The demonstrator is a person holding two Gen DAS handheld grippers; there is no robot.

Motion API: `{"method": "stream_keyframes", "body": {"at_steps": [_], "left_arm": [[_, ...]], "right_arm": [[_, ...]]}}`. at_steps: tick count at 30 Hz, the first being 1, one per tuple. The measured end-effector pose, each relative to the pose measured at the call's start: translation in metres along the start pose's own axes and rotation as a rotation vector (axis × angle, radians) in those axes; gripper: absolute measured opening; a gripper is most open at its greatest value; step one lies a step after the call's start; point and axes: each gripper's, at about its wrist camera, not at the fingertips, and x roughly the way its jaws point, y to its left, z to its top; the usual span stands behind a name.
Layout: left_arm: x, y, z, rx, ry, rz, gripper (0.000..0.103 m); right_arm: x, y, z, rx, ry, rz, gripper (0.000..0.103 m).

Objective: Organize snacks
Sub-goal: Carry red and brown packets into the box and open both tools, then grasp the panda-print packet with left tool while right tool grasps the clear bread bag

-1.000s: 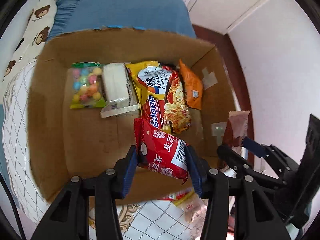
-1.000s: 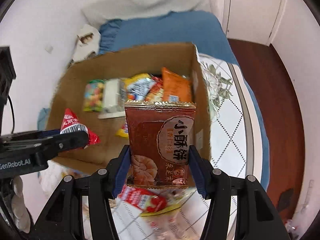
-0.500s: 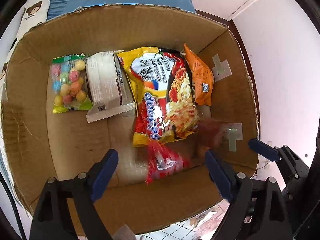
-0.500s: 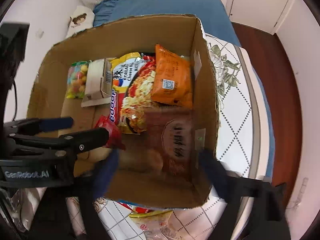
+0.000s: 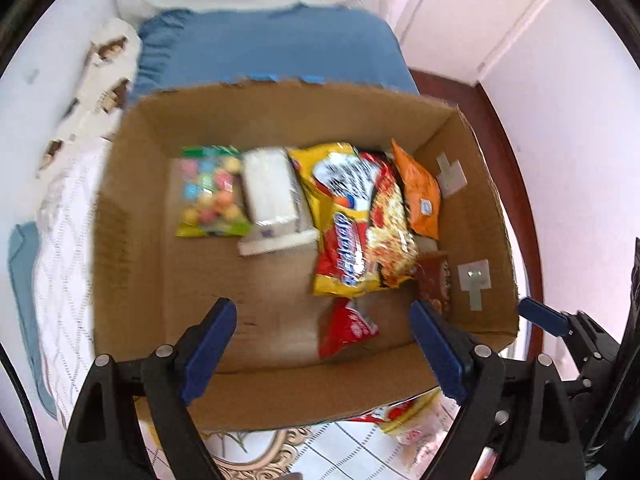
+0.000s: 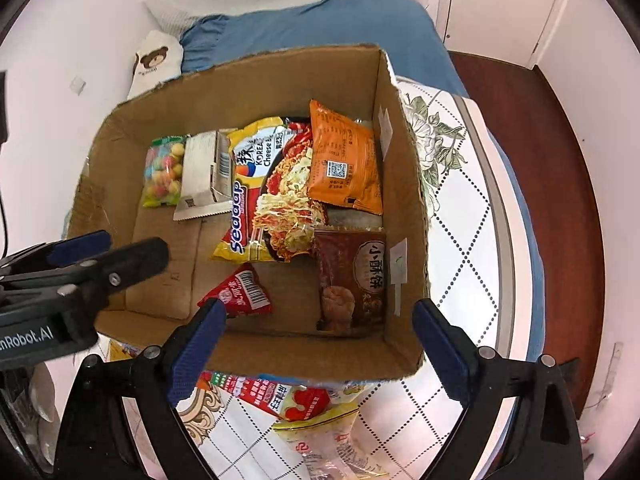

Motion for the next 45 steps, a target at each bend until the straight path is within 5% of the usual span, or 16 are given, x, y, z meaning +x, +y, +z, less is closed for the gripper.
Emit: {"method": "stream_keyframes", "body": {"at_steps": [5,14,32,38,45], "left_arm": [[-0.028,0.012,-0.026,0.000,-0.158,0.088,0.089],[-0.066,0.019,-0.071,-0.009,-0.327,0.154,0.089],[-0.136,0.006,-0.139,-0.004,-0.504,0.175,0.089],[-0.127,0.012,-0.157,-0.023,-0.457,0.166,0.089],[-0.054,0.054,-0.192,-0.109,-0.216,0.184,0.089]], "right_arm": [[-0.020,0.002,-0.015,-0.001,-0.084,-0.026,0.096],[-0.064,0.012,-0.047,-0.028,-0.239,-0.063,0.096],[-0.150,0.037,-0.112,-0.053,-0.440,-0.007,0.096],[-0.145,0.027,-0.130,-0.014,-0.410,0.030,0.096],[-0.069,-0.004,-0.161,0.031,-0.195,0.037,0.096]]}}
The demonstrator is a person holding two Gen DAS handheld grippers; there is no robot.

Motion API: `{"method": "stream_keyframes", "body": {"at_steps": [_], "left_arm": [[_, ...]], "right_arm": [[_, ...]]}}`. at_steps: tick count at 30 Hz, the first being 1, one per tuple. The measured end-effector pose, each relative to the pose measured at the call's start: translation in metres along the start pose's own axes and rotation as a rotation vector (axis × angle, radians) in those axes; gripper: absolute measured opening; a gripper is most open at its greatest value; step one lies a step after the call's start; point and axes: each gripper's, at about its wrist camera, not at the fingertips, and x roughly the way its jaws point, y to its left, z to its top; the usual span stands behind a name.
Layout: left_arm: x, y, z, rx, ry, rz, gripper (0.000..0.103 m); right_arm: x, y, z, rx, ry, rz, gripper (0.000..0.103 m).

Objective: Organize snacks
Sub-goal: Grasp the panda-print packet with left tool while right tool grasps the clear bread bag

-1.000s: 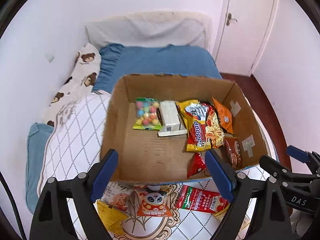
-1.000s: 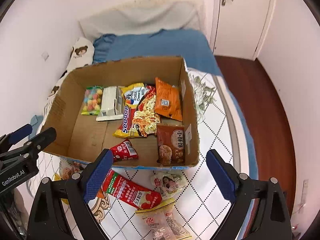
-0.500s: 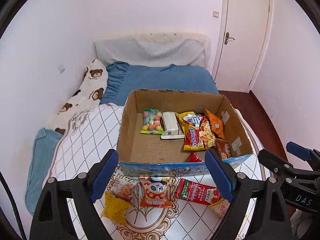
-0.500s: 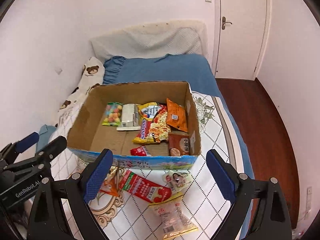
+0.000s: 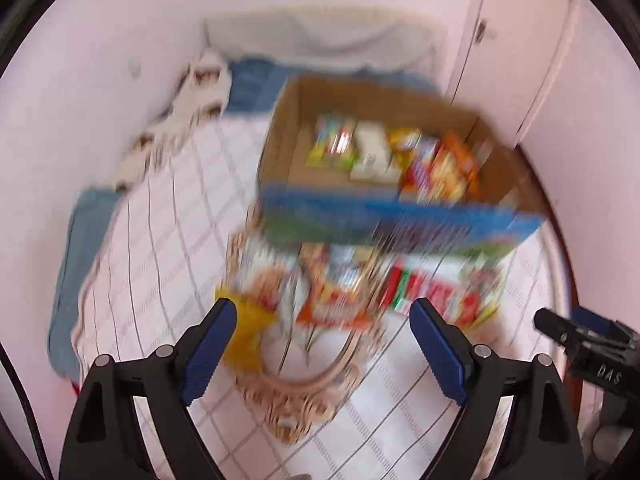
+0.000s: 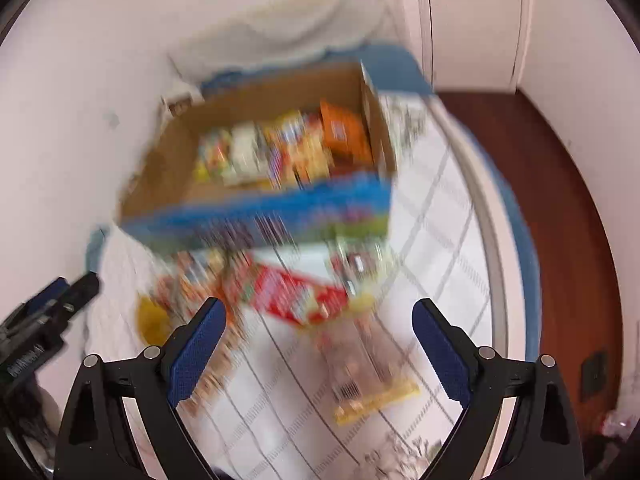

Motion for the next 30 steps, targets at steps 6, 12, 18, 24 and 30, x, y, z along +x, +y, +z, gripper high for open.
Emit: {"method": "stream_keyframes", "body": {"at_steps": [6,12,18,24,30], "left_arm": [[0.050,0.029,-0.045,-0.007,0.179,0.030,0.089],[0.073,0.060,-0.061,-0.108,0.266,0.025,0.089],[0.075,0.068,-0.043,-0.186,0.260,-0.027,0.088],[0.106,0.021,0.000,-0.115,0.275,-0.090,0.089],[0.155,-0.016,0.025,0.010,0.323,-0.060,0.089]], "right_arm": [[0.075,-0.016,-0.032,-0.031,0.166,-0.044,0.093],[0.116,-0.023,-0.045,0.019,0.219,0.000,0.069],[0.120,-0.006,-0.061,0.008,0.226,-0.023,0.068],[0.125,-0.007,-0.071,0.088,0.244,0.000,0.069],[0.111,-0.025,-0.068,0.131,0.263,0.040,0.072]]}}
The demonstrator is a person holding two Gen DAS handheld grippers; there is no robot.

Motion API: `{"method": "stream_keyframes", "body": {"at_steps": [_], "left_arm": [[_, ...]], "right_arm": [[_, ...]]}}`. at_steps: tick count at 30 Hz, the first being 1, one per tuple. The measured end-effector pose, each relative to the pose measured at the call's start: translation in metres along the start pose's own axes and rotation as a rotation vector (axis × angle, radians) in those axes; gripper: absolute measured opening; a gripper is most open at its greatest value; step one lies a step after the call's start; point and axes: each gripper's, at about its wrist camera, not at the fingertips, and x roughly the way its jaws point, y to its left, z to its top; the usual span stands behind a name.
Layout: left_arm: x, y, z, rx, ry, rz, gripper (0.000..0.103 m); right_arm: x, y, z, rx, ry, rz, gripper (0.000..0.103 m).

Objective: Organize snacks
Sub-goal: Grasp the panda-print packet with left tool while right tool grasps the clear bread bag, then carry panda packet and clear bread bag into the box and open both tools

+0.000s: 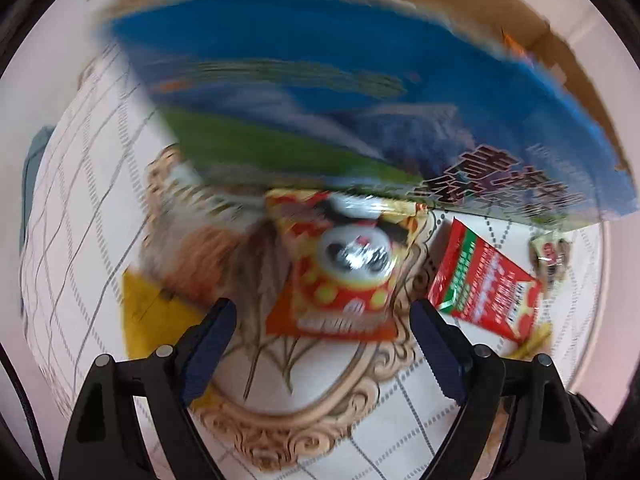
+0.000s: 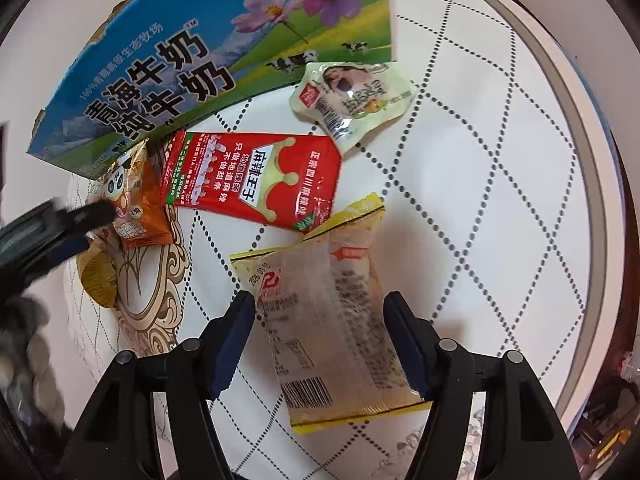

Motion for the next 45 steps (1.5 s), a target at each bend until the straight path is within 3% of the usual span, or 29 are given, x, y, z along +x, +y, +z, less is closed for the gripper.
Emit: {"method": "stream_keyframes", "body": {"at_steps": [3,5,6,8,9,10,14,20,24,33,41,45], "left_arm": [[0.013,-0.009,0.007,0.028,0.000,0.017,0.084],[0.013,-0.012,0.009,0.035,-0.025,0.027,0.059],[0.013,-0.013,0.009,0.042,-0.022,0.022,0.051],[0.014,-0.016,0.006,0.056,-0.005,0.017,0.046],[0.013,-0.016,0.002,0.064,-0.001,0.015,0.046],[0.010,-0.017,-0.004,0.070,-0.001,0.013,0.046],[0.007,-0.011,-0.045,0.051,0.066,-0.039,0.046],[0.016,0.006,-0.116,-0.004,0.191,-0.106,0.046],[0.030,0.008,-0.121,-0.027,0.208,-0.111,0.049],[0.050,0.009,-0.123,-0.020,0.200,-0.087,0.053],[0.033,0.008,-0.138,0.002,0.167,-0.073,0.048],[0.015,0.000,-0.139,0.022,0.141,-0.073,0.045]], "right_arm": [[-0.002,-0.001,0.002,-0.026,0.034,0.014,0.084],[-0.003,0.000,0.001,-0.072,0.049,-0.007,0.084],[-0.002,0.001,0.001,-0.095,0.061,-0.017,0.084],[0.006,0.008,0.000,-0.126,0.075,-0.030,0.081],[0.007,0.009,-0.001,-0.139,0.075,-0.033,0.062],[0.010,0.009,-0.001,-0.149,0.071,-0.044,0.059],[0.011,0.012,-0.005,-0.132,0.062,-0.047,0.057],[0.008,-0.003,-0.040,-0.065,0.114,0.018,0.057],[0.018,-0.007,-0.060,-0.044,0.130,0.020,0.058],[0.023,-0.002,-0.066,-0.066,0.125,-0.024,0.063],[0.023,-0.001,-0.068,-0.086,0.096,-0.027,0.062],[0.018,0.006,-0.074,-0.148,0.058,-0.025,0.056]]}}
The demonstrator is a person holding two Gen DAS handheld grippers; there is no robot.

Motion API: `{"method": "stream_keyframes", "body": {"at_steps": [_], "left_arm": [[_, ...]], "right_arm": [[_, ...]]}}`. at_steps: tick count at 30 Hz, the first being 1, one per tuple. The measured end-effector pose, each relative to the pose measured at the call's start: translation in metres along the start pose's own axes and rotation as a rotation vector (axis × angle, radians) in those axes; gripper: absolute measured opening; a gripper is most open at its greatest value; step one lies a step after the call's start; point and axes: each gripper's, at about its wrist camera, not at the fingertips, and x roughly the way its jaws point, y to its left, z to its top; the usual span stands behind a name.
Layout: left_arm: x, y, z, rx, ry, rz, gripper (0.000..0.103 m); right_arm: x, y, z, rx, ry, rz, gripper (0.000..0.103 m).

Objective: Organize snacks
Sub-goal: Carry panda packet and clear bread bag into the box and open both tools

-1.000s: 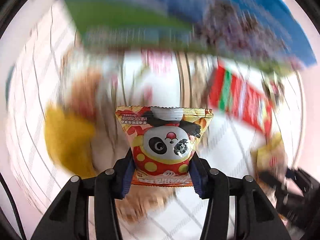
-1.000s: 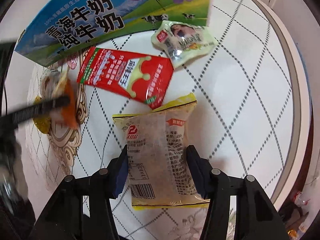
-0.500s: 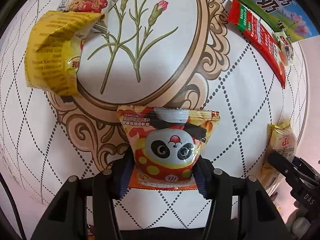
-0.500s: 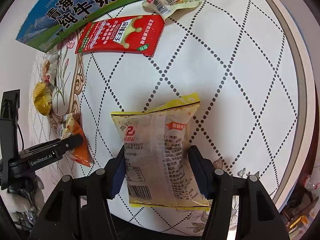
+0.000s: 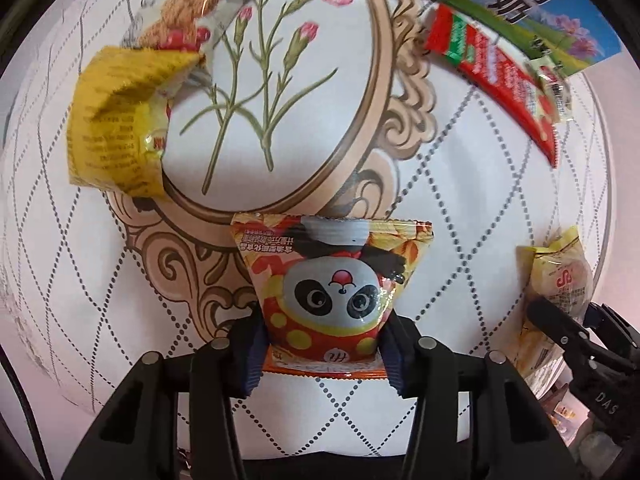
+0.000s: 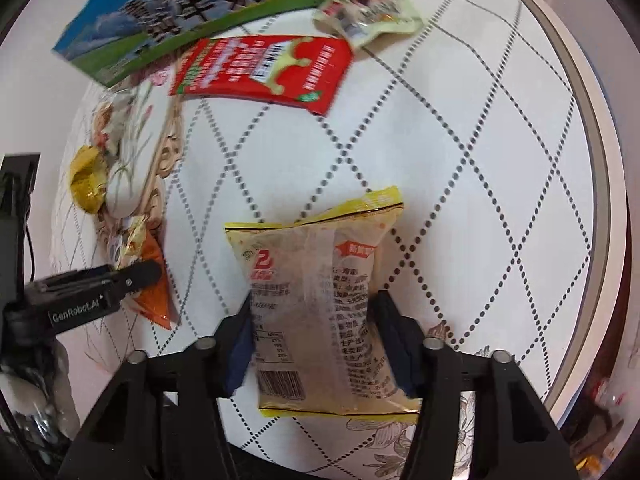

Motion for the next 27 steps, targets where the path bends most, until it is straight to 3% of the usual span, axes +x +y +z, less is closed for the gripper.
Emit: {"method": "stream_keyframes", "body": {"at_steps": [6,15,20,25,27], "left_arm": [[-0.046,-0.020,0.005,0.044,-0.074,-0.005,0.045],[-0.136,-0.044,0.035,0.069,-0.198,-0.118,0.045],[-0.195,-0.040,0.085,0.084,-0.269,-0.189,0.045],[-0.226,-0.037,0.146,0.083,-0.316,-0.165,0.045],[-0.226,-0.031,0.179,0.071,-0.300,-0.136,0.045]], "right_arm": [[-0.017,0.010,0.006,0.004,-0.045,0.047,0.052],[-0.072,0.029,0.047,0.039,-0.157,0.184,0.052],[-0.122,0.041,0.089,0.032,-0.264,0.257,0.052],[-0.162,0.050,0.145,0.010,-0.361,0.261,0.052],[-0.169,0.055,0.171,0.005,-0.382,0.257,0.052]]}}
